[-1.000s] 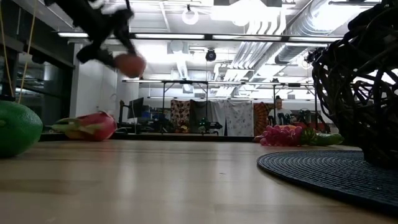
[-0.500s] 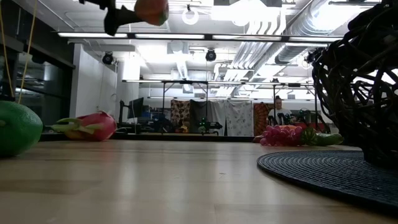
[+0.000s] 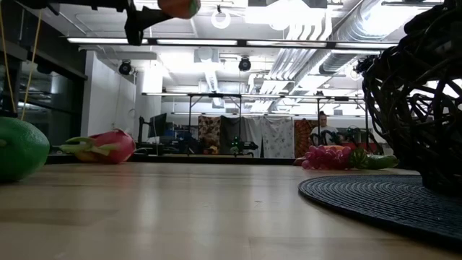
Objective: Build produce basket
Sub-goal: Put the pink peach into the basket
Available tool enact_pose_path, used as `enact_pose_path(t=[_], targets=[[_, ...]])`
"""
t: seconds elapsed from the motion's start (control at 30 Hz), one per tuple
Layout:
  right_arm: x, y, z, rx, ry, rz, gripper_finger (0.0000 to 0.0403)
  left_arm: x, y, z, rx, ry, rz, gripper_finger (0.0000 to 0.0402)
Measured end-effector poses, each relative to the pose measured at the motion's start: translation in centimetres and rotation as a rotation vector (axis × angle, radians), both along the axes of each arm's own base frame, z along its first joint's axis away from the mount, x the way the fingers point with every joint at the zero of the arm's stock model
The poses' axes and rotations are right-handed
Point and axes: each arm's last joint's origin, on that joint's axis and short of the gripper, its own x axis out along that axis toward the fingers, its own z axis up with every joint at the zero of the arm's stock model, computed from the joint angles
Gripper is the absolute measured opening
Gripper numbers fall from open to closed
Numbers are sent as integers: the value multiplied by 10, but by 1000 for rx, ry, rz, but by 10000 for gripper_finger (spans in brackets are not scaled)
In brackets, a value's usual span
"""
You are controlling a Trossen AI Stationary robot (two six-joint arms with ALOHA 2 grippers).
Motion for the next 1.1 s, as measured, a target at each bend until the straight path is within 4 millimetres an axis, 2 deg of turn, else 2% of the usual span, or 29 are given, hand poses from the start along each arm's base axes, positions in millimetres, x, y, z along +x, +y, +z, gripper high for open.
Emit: enact_pose_path(t=[0.1, 0.23, 0.4, 0.5, 0.63, 0.83, 0.97, 1.1], targets=[[0, 1, 8, 110, -99, 48, 0, 1, -3, 0, 18, 5, -58, 282], [-6, 3, 35, 343, -392, 165, 0, 1, -6, 2, 42, 10, -65, 282], [-21, -3, 60, 501, -728, 88, 0, 10, -9, 11, 188, 48, -12, 282], [-24, -5, 66, 555, -786, 48, 0, 17, -9, 16, 270, 76, 18, 282], [-17, -3, 91, 535, -702, 85, 0, 30, -8, 18, 288, 104, 17, 282], [15, -1, 133, 495, -415, 4, 19, 47, -5, 20, 318, 140, 10, 282], [40, 0, 155, 505, -205, -35, 69, 54, -5, 22, 355, 160, 6, 282], [60, 1, 176, 526, -28, -85, 151, 56, -4, 24, 378, 164, 6, 282]])
